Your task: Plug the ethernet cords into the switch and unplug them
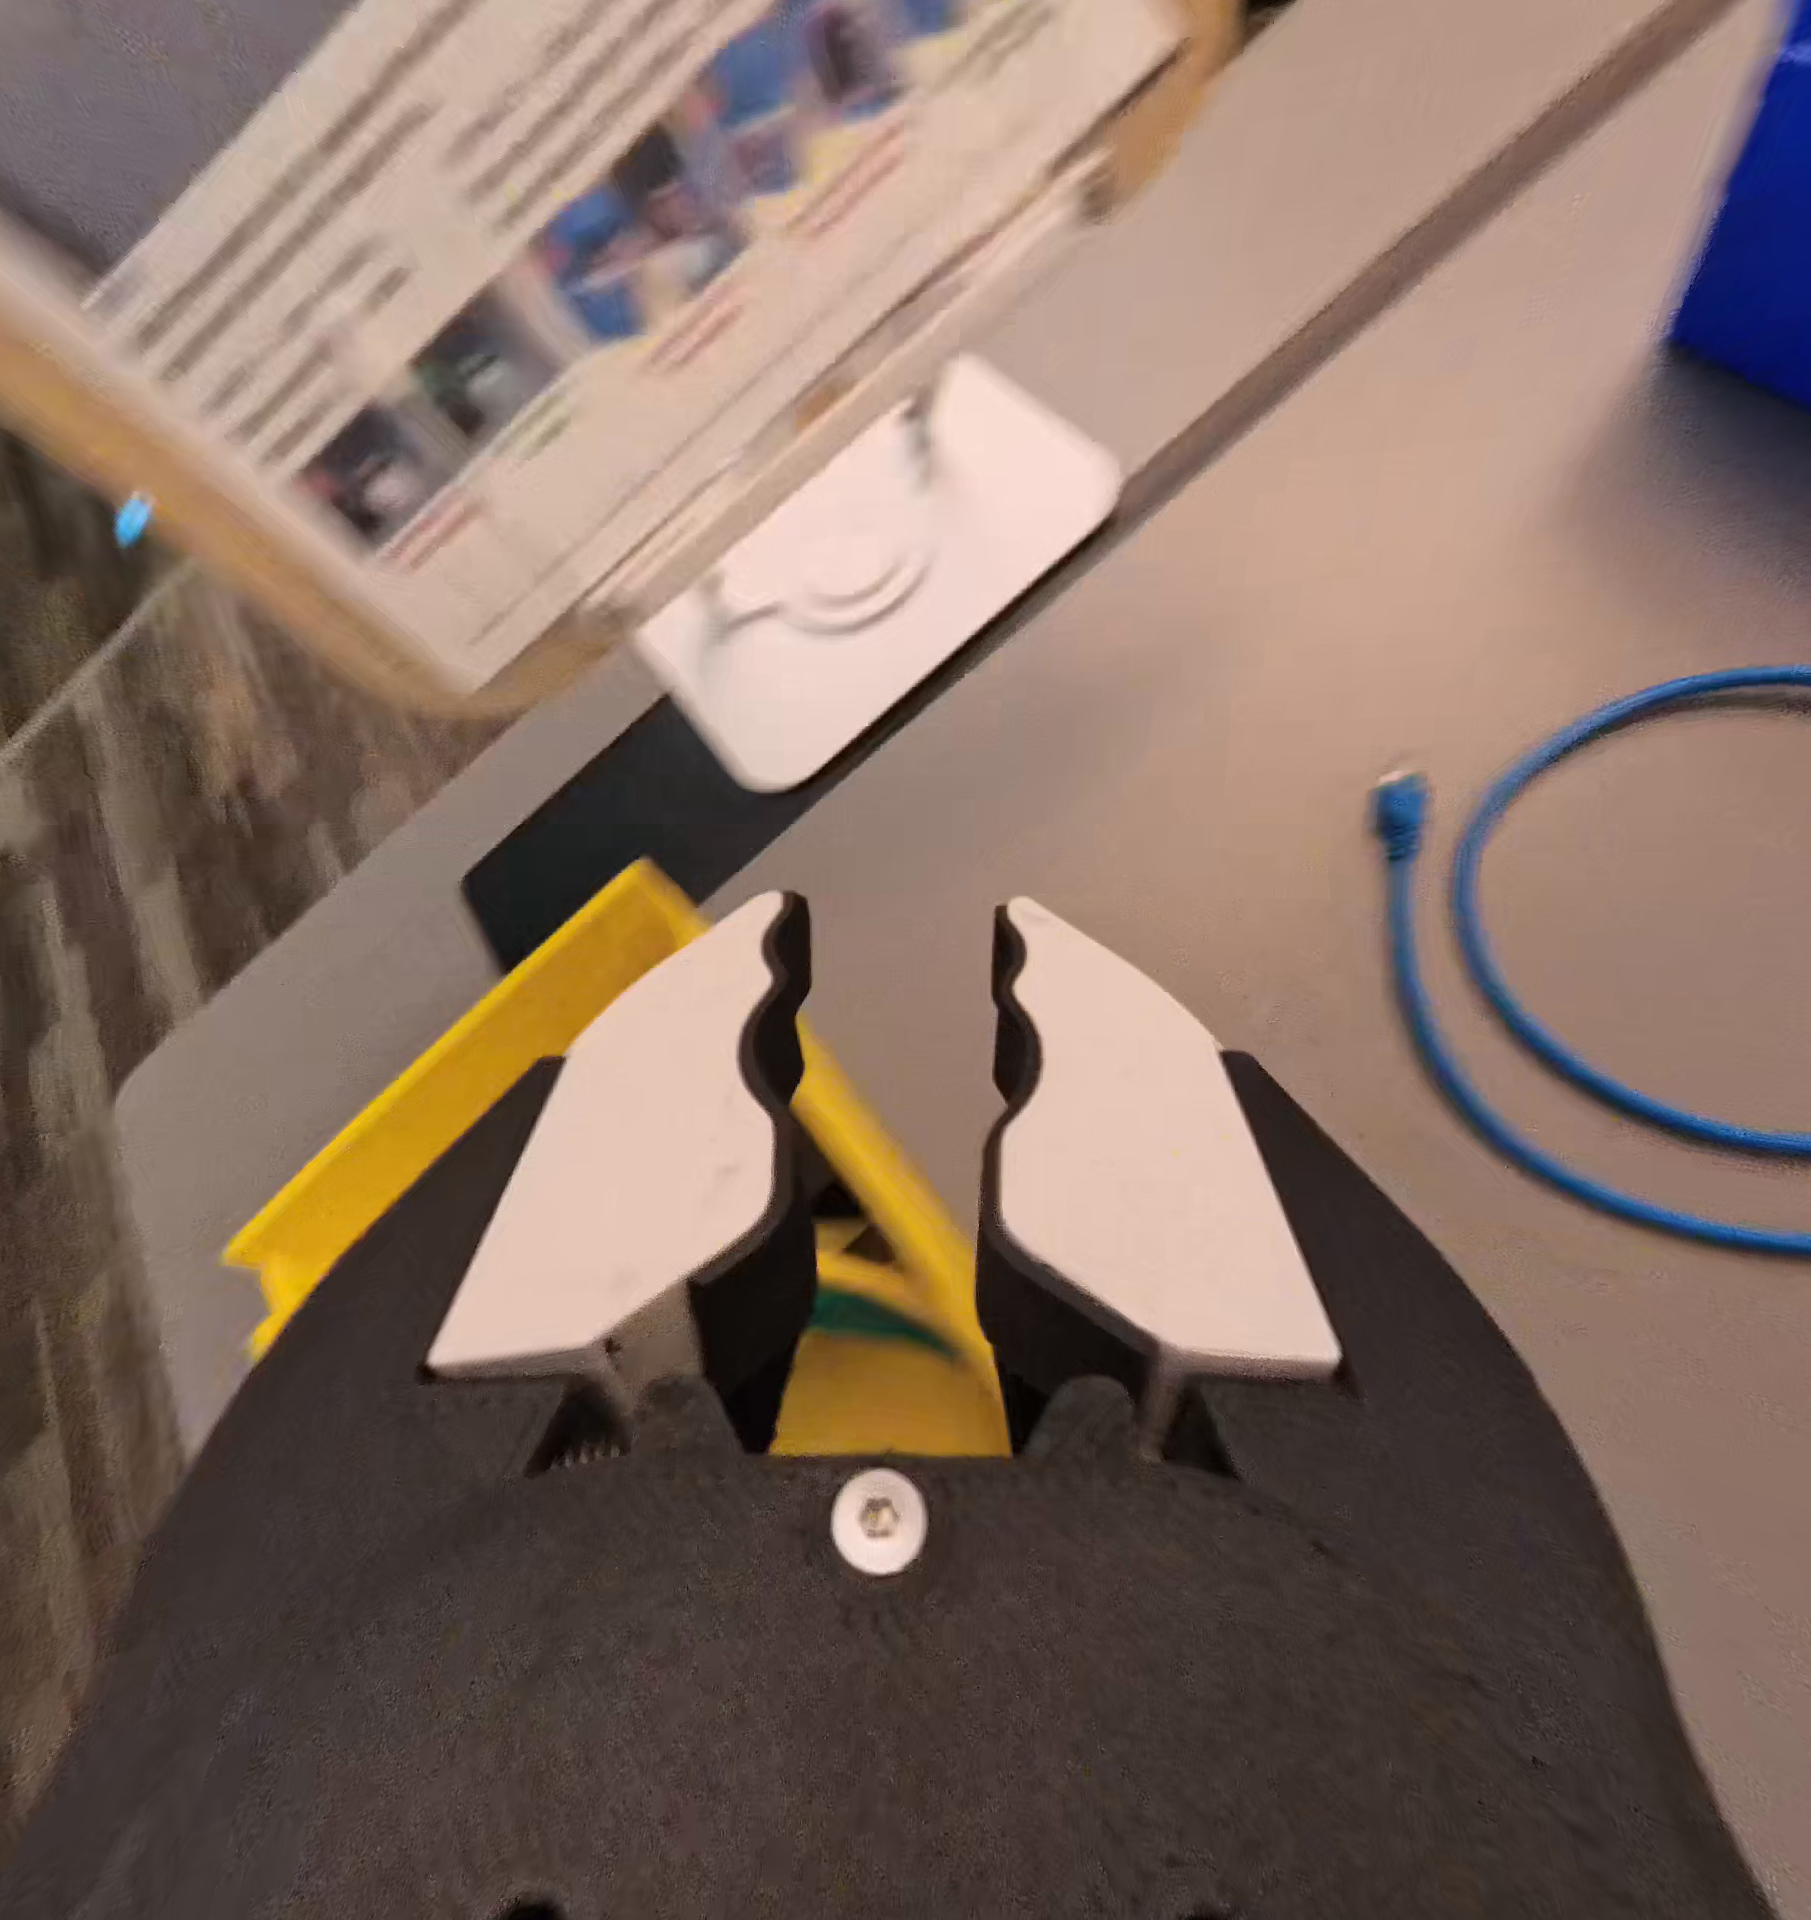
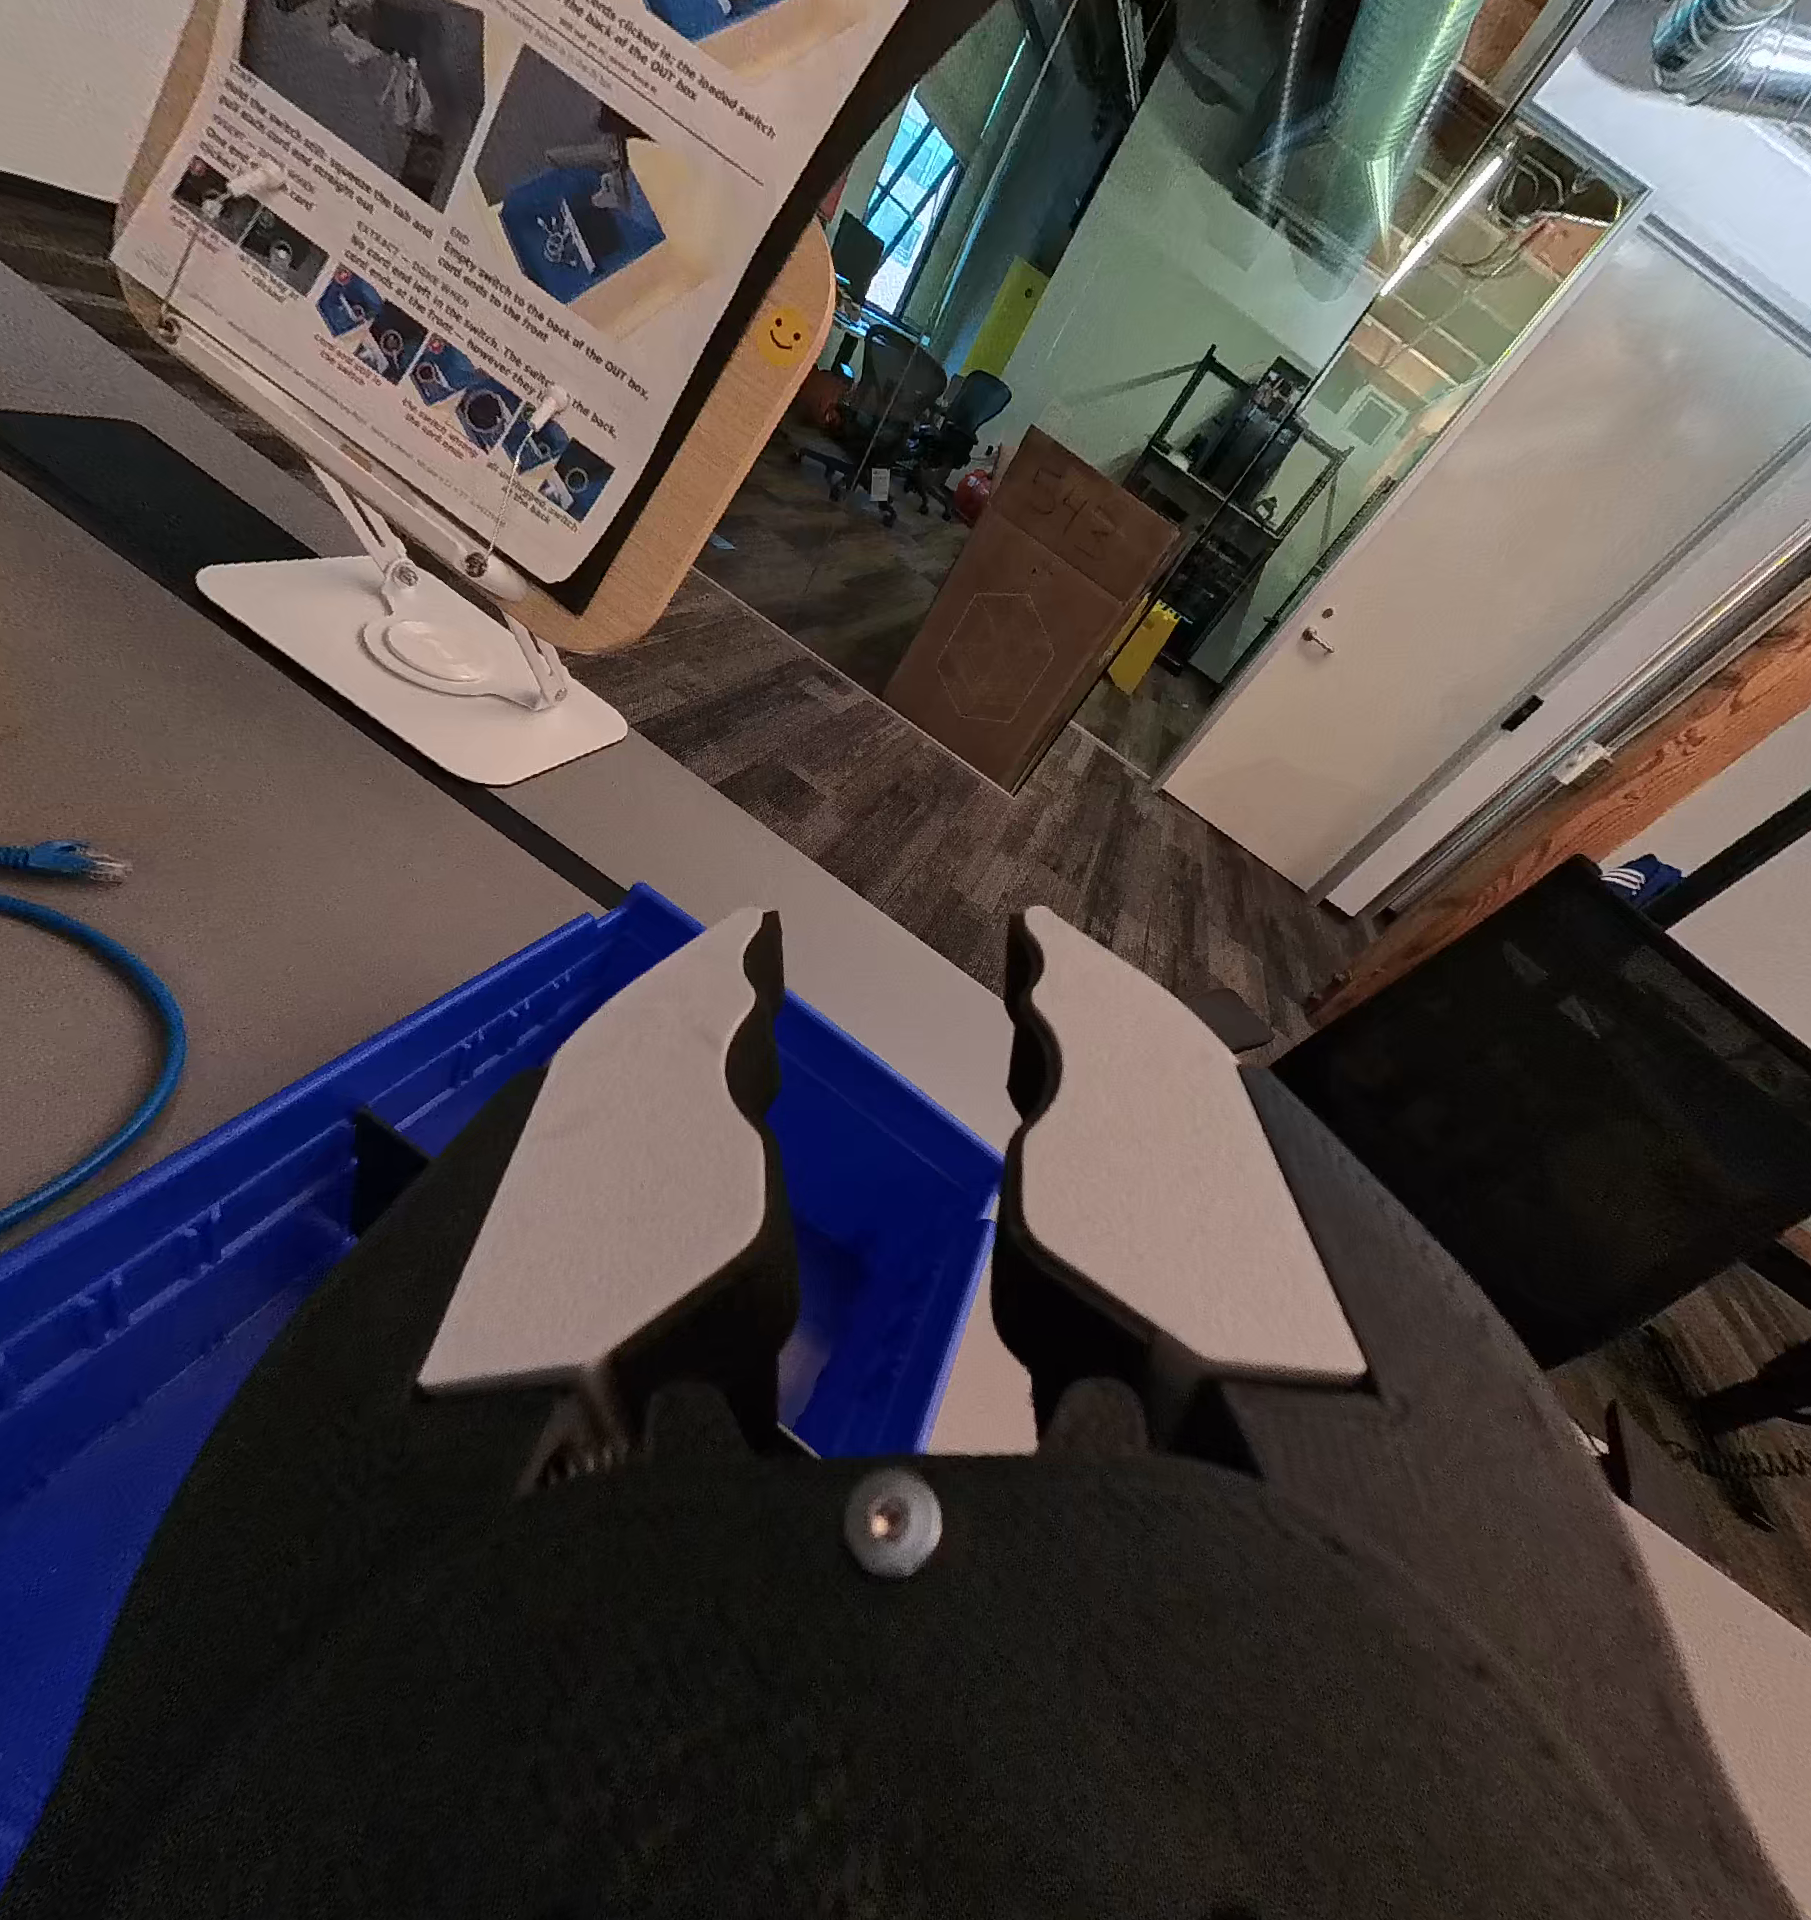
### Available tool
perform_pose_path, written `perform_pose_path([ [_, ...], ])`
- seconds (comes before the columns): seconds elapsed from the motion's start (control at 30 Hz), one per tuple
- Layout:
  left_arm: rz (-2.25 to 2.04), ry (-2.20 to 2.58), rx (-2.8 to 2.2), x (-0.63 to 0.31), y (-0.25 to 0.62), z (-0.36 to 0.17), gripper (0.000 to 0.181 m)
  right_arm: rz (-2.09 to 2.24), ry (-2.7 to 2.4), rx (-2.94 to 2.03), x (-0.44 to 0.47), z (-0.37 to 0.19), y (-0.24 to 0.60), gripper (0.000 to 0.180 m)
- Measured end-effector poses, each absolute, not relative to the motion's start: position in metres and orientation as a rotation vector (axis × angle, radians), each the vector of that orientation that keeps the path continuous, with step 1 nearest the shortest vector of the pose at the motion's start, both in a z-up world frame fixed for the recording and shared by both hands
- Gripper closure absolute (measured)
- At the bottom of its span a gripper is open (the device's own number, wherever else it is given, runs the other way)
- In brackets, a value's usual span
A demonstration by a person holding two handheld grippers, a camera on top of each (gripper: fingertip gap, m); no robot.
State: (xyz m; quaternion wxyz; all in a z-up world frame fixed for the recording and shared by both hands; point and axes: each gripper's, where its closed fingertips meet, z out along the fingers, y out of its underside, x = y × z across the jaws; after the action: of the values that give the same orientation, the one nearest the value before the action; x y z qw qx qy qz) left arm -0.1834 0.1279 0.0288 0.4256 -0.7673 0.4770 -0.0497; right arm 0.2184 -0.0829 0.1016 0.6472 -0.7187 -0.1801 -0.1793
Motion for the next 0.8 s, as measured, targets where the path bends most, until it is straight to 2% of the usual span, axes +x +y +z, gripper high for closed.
perform_pose_path([
  [0.03, -0.142, 1.208, -1.973, -0.204, 0.139, 0.03, 0.14, -0.412, -0.41, -1.636, 0.219, 0.102, -0.083, 0.138],
  [0.07, -0.199, 1.273, -2.014, -0.218, 0.147, 0.029, 0.13, -0.411, -0.413, -1.635, 0.218, 0.102, -0.082, 0.138],
  [0.17, -0.427, 1.534, -2.048, -0.237, 0.152, 0.011, 0.124, -0.403, -0.422, -1.643, 0.215, 0.101, -0.079, 0.137],
  [0.2, -0.439, 1.592, -2.083, -0.243, 0.155, 0.0, 0.116, -0.407, -0.429, -1.648, 0.214, 0.1, -0.077, 0.137],
  [0.27, -0.378, 1.728, -2.126, -0.251, 0.159, -0.024, 0.103, -0.414, -0.448, -1.654, 0.209, 0.099, -0.076, 0.137],
  [0.37, -0.238, 1.901, -2.099, -0.253, 0.168, -0.054, 0.099, -0.403, -0.469, -1.646, 0.202, 0.101, -0.073, 0.137],
  [0.53, -0.183, 2.068, -2.057, -0.249, 0.177, -0.075, 0.101, -0.385, -0.483, -1.624, 0.194, 0.106, -0.074, 0.137],
  [0.8, -0.103, 2.251, -2.052, -0.253, 0.176, -0.1, 0.118, -0.395, -0.48, -1.651, 0.196, 0.102, -0.069, 0.137],
])
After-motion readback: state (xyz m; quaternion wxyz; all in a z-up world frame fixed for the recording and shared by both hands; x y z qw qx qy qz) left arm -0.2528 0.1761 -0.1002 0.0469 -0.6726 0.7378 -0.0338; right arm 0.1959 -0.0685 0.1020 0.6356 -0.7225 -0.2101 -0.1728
